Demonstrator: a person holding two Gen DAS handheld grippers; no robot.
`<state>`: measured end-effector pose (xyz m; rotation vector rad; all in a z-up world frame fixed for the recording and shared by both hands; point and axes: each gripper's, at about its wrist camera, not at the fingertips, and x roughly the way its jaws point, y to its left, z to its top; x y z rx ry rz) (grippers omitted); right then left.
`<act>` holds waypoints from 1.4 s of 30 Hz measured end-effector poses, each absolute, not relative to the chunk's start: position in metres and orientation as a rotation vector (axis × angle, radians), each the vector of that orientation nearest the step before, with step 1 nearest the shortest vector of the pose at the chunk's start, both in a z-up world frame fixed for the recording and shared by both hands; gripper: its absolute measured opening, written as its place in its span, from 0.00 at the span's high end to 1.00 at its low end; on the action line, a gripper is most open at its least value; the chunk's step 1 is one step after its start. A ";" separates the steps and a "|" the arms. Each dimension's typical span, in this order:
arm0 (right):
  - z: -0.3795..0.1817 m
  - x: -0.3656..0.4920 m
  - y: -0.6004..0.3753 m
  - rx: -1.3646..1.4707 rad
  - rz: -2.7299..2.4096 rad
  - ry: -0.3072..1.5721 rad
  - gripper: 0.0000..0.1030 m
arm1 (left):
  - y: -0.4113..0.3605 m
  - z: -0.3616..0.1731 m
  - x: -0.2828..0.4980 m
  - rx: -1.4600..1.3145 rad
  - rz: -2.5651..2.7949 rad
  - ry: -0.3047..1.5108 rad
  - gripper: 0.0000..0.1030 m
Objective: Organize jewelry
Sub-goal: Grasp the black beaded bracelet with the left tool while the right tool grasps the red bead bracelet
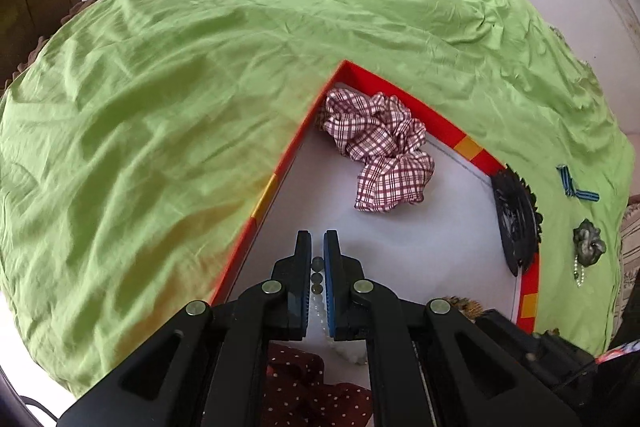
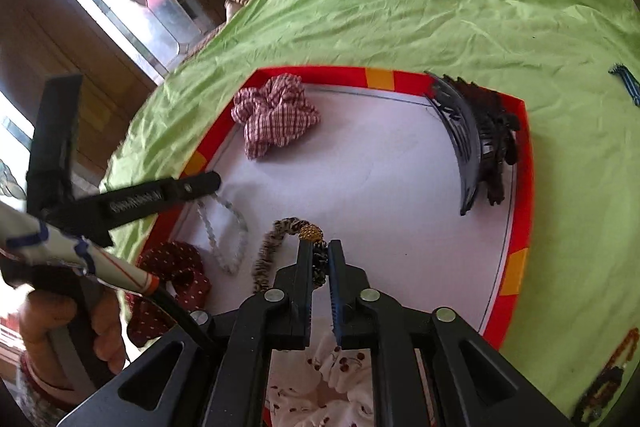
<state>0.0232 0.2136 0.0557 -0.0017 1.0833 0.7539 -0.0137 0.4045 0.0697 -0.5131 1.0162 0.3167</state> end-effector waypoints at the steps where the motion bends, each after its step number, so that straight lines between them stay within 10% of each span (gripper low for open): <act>1: 0.055 0.021 0.213 -0.012 0.753 1.076 0.88 | 0.404 0.072 -0.015 -0.515 0.309 1.010 0.94; 5: 0.067 0.015 0.209 -0.038 0.759 1.031 0.64 | 0.401 0.091 -0.028 -0.503 0.324 0.962 0.83; 14: 0.124 -0.009 0.104 0.005 0.702 0.893 0.50 | 0.351 0.152 -0.073 -0.402 0.311 0.849 0.67; 31: 0.076 -0.027 -0.135 0.249 0.366 0.983 0.50 | 0.109 0.117 -0.046 -0.235 -0.230 1.031 0.64; 42: 0.034 0.036 -0.052 -0.033 0.436 1.063 0.80 | 0.093 0.075 -0.024 -0.266 -0.189 1.109 0.75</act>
